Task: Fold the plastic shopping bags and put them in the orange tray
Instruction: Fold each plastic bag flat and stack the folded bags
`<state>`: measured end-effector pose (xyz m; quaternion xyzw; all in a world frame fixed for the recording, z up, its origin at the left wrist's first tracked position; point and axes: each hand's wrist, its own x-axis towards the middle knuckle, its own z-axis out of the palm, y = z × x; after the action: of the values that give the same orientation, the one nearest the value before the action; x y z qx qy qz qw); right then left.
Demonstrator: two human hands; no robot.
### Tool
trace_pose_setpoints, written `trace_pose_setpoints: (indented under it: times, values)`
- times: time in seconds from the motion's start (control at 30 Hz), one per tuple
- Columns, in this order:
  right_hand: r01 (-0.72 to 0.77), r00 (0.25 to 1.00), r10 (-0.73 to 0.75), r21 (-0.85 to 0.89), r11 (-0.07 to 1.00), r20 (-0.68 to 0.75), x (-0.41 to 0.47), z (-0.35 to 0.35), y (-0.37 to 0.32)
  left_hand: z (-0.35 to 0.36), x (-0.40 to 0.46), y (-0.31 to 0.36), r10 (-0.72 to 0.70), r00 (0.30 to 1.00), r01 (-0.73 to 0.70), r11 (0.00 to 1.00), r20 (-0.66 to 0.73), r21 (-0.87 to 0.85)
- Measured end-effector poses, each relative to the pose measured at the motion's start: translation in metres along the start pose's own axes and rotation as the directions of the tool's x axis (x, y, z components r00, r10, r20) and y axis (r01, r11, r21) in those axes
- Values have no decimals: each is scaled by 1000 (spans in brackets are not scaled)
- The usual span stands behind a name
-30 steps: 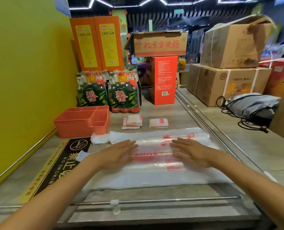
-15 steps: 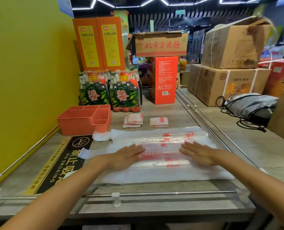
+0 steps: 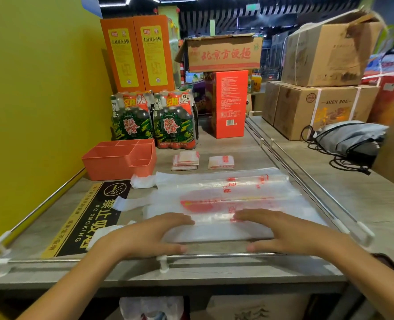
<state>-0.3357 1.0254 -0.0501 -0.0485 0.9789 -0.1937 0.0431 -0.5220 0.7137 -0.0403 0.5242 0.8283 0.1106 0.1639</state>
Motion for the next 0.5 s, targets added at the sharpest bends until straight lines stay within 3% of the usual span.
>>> trace_pose_setpoints:
  times: [0.2, 0.33, 0.5]
  values:
    - [-8, 994, -3, -95, 995, -110, 7, 9, 9, 12, -2, -10, -9, 988, 8, 1000, -157, -11]
    - [-14, 966, -18, -124, 992, -257, 3, 2, 4, 12, -5, -10, -26, 954, 15, 999, -298, -41]
    - [-17, 944, -11, -82, 996, -330, -10, -2, 2, 5, -24, -17, -35, 911, 29, 999, -410, -22]
